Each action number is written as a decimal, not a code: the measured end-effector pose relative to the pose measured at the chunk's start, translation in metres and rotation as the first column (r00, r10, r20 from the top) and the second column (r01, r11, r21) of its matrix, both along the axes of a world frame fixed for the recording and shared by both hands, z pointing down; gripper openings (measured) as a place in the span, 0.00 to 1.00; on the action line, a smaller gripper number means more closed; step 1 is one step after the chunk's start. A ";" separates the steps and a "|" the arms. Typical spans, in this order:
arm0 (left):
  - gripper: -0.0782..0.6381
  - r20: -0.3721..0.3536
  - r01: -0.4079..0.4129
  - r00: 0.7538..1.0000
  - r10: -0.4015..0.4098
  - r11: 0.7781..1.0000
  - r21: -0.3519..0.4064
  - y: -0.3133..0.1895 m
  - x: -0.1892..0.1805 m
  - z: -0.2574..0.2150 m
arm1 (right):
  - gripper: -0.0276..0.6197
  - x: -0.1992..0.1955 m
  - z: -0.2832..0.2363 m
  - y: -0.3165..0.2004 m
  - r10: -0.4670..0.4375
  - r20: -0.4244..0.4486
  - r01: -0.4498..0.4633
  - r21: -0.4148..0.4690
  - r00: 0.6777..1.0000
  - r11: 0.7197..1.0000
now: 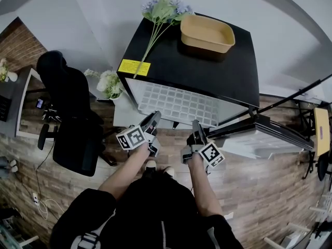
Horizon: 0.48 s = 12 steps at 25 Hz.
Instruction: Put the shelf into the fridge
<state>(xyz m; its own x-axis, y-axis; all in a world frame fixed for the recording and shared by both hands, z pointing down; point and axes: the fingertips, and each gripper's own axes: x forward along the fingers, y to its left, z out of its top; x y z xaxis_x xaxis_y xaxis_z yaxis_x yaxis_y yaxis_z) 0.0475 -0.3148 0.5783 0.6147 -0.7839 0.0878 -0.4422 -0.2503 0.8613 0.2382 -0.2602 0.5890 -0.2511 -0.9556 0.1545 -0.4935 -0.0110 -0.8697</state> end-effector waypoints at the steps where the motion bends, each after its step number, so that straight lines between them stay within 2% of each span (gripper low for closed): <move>1: 0.25 0.000 0.000 1.000 0.000 1.000 0.000 -0.002 0.001 0.000 | 0.16 0.000 -0.001 -0.003 -0.002 0.004 0.002 0.011 1.000 1.000; 3: 0.25 0.001 0.000 1.000 0.000 1.000 0.001 -0.007 0.002 0.000 | 0.16 -0.001 -0.003 -0.009 -0.003 0.009 0.003 0.026 1.000 1.000; 7: 0.25 0.004 0.000 1.000 0.000 1.000 -0.003 -0.016 0.004 0.001 | 0.16 0.004 0.002 -0.015 0.015 -0.006 -0.016 -0.007 1.000 1.000; 12: 0.25 0.004 0.005 1.000 -0.005 1.000 -0.005 -0.025 0.006 0.003 | 0.16 0.005 0.000 -0.027 0.017 -0.009 -0.017 0.020 1.000 1.000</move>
